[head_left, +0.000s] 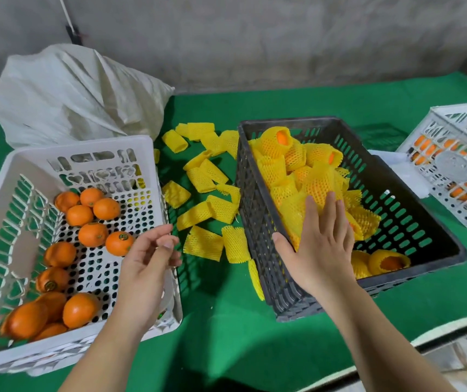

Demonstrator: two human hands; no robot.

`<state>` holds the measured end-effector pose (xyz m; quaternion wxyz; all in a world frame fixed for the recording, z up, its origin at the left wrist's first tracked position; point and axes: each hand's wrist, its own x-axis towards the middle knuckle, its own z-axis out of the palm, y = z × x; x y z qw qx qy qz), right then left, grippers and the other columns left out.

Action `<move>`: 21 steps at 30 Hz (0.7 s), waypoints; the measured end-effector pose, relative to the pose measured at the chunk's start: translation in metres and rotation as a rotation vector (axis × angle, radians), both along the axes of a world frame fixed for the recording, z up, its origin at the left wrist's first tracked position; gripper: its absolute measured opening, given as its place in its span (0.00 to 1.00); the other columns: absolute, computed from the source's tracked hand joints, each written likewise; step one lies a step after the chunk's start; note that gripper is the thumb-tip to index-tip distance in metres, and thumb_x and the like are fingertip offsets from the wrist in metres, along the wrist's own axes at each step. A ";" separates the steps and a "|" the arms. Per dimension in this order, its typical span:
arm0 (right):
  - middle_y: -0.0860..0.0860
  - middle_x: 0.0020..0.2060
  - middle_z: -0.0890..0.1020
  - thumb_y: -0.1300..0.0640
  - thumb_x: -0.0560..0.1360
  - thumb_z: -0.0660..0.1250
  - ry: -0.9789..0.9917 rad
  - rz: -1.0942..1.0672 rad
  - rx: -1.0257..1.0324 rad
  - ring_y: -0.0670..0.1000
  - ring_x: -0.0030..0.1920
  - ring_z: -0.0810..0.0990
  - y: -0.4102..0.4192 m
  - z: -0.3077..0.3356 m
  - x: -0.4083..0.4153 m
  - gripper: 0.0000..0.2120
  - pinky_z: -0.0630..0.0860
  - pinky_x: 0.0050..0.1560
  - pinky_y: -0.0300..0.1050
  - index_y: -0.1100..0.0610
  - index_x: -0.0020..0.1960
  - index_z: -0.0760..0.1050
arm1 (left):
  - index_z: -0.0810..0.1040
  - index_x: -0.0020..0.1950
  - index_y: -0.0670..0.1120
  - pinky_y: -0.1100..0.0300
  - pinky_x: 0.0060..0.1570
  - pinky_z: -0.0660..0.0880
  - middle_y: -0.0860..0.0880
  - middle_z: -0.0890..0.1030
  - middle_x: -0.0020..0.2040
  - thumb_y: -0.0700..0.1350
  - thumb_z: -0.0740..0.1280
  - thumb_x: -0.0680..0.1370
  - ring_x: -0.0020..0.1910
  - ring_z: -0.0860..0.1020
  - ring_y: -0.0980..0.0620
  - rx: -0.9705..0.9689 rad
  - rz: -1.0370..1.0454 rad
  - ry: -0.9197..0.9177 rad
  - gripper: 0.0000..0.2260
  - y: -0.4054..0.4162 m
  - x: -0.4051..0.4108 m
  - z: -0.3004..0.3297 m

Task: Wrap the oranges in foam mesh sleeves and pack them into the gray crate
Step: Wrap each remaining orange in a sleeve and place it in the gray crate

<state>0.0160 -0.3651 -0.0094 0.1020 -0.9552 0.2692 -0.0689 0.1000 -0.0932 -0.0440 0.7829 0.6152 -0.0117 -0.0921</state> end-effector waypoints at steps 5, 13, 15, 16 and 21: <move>0.56 0.82 0.41 0.37 0.77 0.62 -0.120 0.232 -0.130 0.60 0.82 0.42 0.021 -0.002 -0.001 0.41 0.52 0.76 0.66 0.48 0.83 0.49 | 0.81 0.61 0.60 0.58 0.50 0.78 0.56 0.84 0.57 0.52 0.68 0.83 0.51 0.82 0.54 0.412 0.021 -0.075 0.07 0.040 0.026 -0.002; 0.58 0.82 0.38 0.32 0.79 0.57 0.672 0.641 -0.104 0.62 0.81 0.36 0.077 -0.013 0.084 0.35 0.42 0.78 0.64 0.43 0.81 0.56 | 0.41 0.85 0.57 0.37 0.77 0.63 0.48 0.44 0.85 0.62 0.66 0.83 0.82 0.56 0.34 1.476 -0.799 -0.001 0.41 0.065 0.093 -0.019; 0.61 0.81 0.37 0.34 0.80 0.59 0.896 0.654 -0.110 0.65 0.81 0.35 0.088 -0.029 0.112 0.34 0.43 0.78 0.65 0.44 0.82 0.56 | 0.39 0.85 0.57 0.35 0.78 0.58 0.45 0.44 0.86 0.63 0.65 0.83 0.83 0.50 0.32 1.550 -0.815 0.005 0.43 0.054 0.108 -0.030; 0.63 0.81 0.36 0.35 0.80 0.59 0.987 0.644 -0.122 0.66 0.80 0.34 0.091 -0.040 0.123 0.35 0.43 0.78 0.66 0.45 0.82 0.55 | 0.38 0.85 0.57 0.35 0.78 0.57 0.44 0.45 0.85 0.63 0.65 0.83 0.83 0.50 0.31 1.595 -0.779 -0.003 0.43 0.051 0.116 -0.037; 0.68 0.79 0.37 0.42 0.83 0.57 1.272 0.523 -0.255 0.72 0.79 0.38 0.075 -0.095 0.146 0.33 0.50 0.78 0.68 0.50 0.84 0.51 | 0.39 0.86 0.58 0.38 0.80 0.59 0.45 0.39 0.86 0.49 0.66 0.83 0.83 0.50 0.32 1.720 -0.571 0.048 0.42 0.070 0.138 -0.078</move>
